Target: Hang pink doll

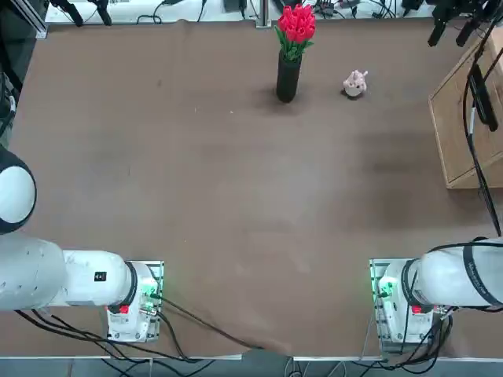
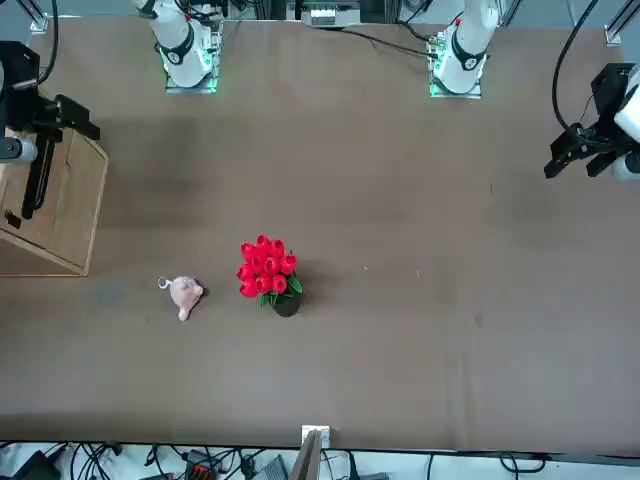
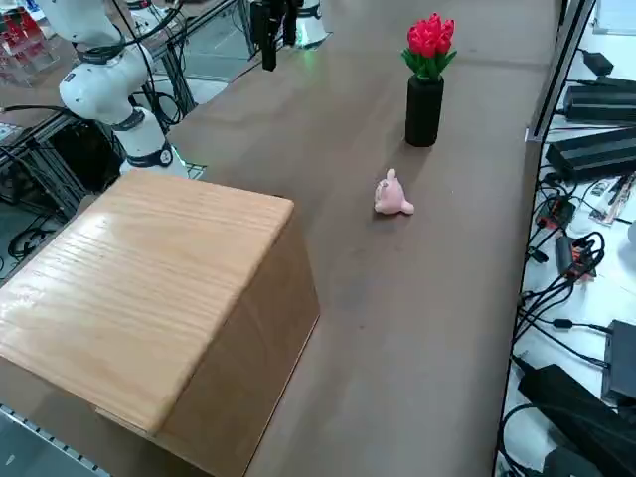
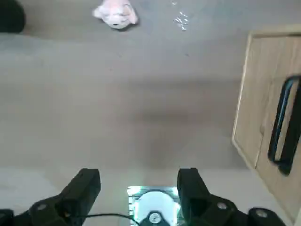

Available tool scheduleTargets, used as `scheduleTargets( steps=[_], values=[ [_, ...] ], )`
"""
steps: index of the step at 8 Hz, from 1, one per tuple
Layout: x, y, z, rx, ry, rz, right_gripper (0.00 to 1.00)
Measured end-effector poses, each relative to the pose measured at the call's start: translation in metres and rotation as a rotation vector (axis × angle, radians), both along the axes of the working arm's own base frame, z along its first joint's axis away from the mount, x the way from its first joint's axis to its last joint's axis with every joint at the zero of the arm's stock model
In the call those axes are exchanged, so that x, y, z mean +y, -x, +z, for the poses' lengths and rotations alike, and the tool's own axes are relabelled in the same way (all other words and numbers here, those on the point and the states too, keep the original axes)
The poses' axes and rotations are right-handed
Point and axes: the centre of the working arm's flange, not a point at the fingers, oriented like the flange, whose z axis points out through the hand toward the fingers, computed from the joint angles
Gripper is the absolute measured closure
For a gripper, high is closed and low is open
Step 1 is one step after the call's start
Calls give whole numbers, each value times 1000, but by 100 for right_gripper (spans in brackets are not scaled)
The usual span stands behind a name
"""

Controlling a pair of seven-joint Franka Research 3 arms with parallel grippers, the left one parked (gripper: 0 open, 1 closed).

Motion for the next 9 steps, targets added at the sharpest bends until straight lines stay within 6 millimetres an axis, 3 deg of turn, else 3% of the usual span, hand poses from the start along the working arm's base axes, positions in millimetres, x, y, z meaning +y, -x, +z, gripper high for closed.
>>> scheduleTargets(
  steps=[2,5,7,9],
  values=[
    [19,-20,-30,40,60,-190,0],
    [56,-83,-95,-17,152,-569,1],
    [104,-104,-125,-90,191,-808,1],
    [159,-107,-174,-140,307,-868,1]
  ],
)
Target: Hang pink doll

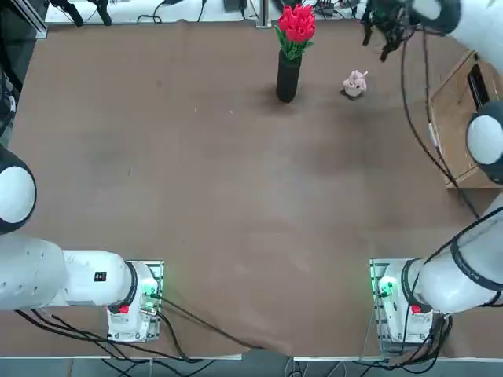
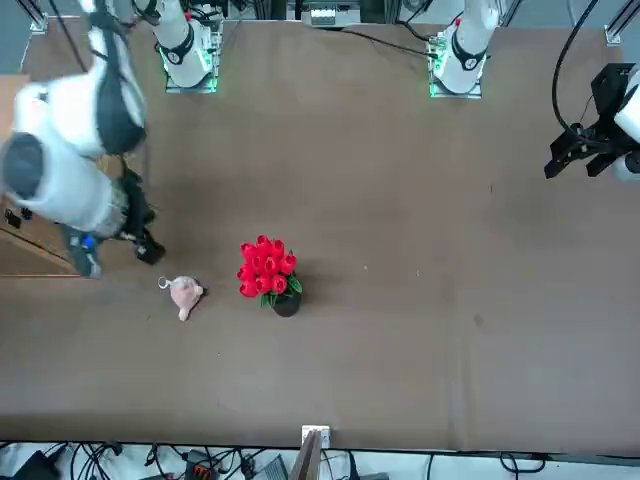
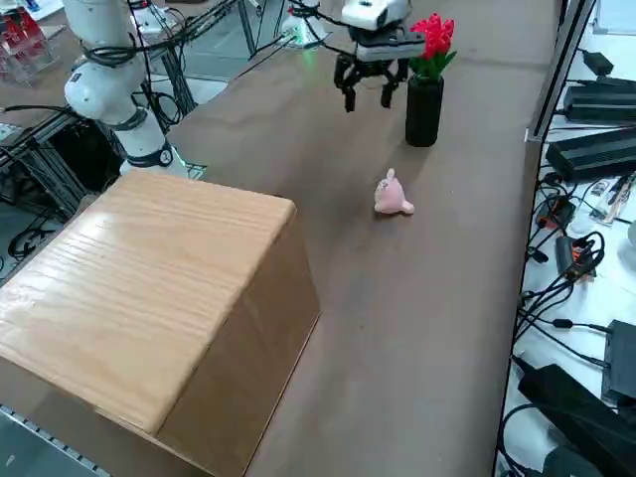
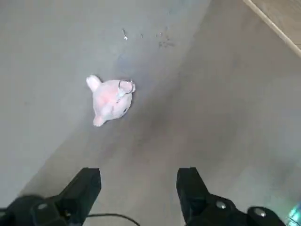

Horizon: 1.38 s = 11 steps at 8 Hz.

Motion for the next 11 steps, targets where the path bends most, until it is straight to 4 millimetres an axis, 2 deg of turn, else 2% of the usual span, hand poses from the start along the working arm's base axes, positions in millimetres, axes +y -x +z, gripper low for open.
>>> scheduleTargets(
  steps=[1,2,5,6,9,11],
  values=[
    [15,-3,-25,1,32,-6,1],
    [18,-7,-49,-1,47,-20,1],
    [8,-15,-114,-58,79,-105,1],
    [9,-14,-128,-100,74,-133,1],
    [12,-14,-147,-182,81,-205,1],
    [14,-15,-167,-220,123,-242,1]
  ],
)
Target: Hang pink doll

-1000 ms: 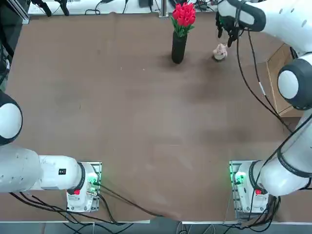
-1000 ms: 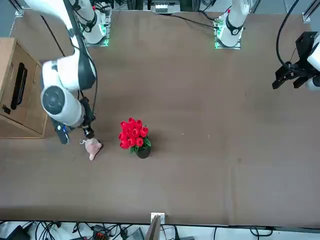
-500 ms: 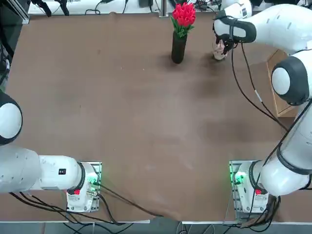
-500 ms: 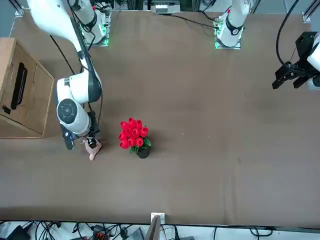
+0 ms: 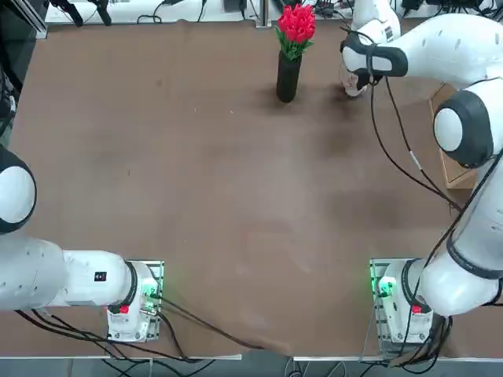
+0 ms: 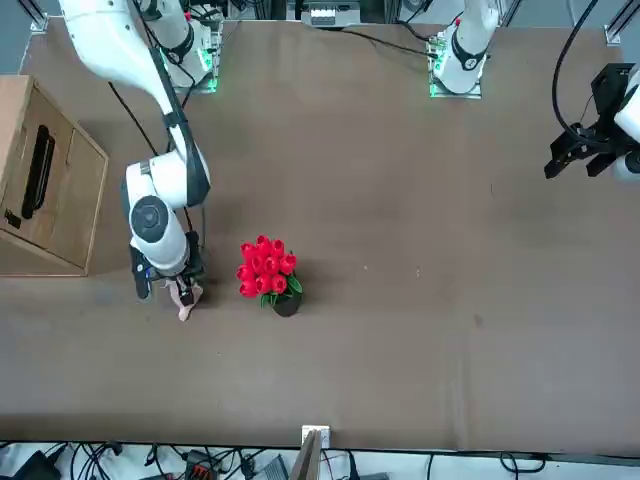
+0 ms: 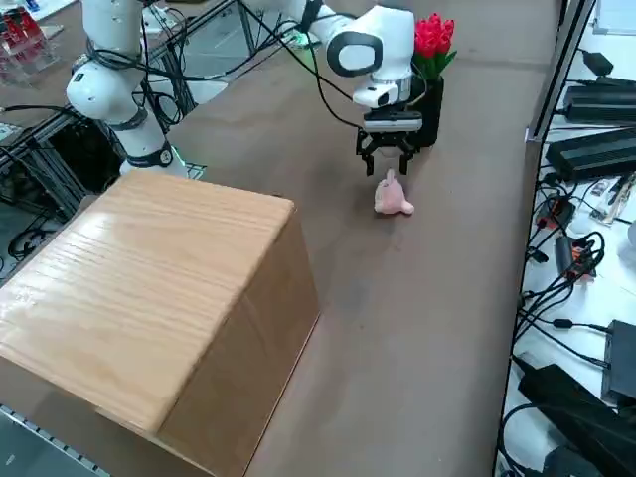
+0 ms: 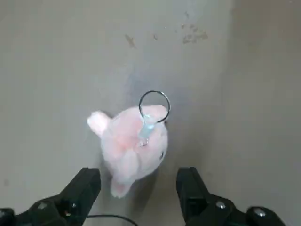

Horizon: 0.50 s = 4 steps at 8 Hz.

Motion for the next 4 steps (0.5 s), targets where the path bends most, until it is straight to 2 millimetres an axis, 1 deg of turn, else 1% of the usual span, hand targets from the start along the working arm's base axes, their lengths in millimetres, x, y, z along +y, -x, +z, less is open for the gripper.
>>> scheduleTargets(
  steps=[2,4],
  values=[
    [9,2,-18,-19,22,-21,1],
    [16,4,-25,-20,26,-25,2]
  ],
)
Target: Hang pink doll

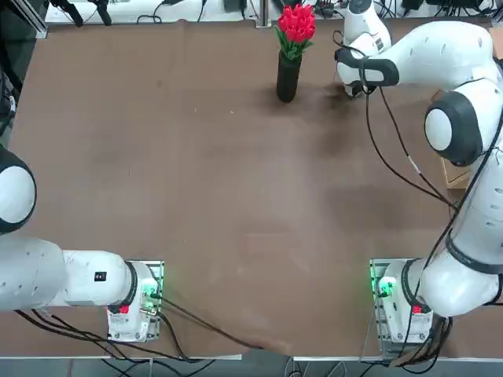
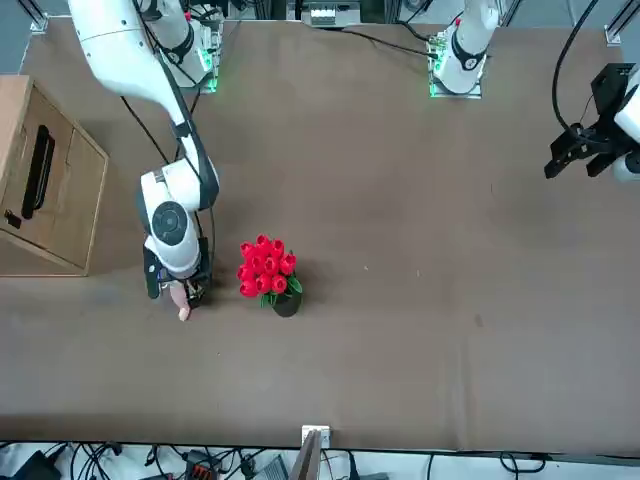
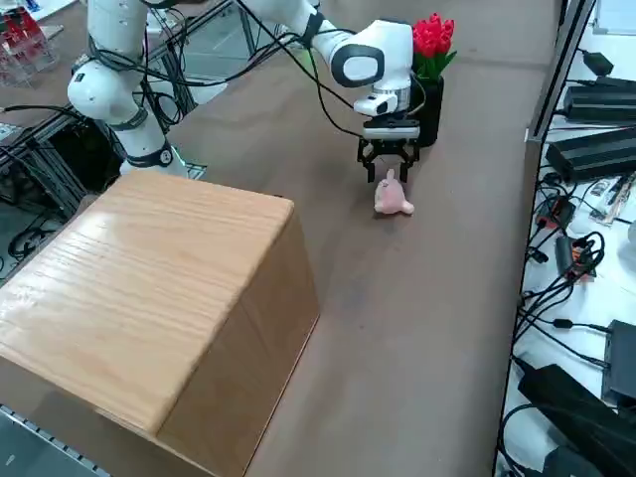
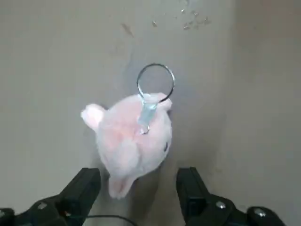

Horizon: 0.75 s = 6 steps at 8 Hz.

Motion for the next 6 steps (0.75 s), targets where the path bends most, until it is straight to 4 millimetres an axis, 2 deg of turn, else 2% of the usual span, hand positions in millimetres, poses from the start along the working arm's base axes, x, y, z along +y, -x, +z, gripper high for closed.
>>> scheduleTargets(
  steps=[2,6],
  values=[
    [0,1,-4,4,2,-8,8],
    [-1,1,-10,7,4,-22,13]
  ],
)
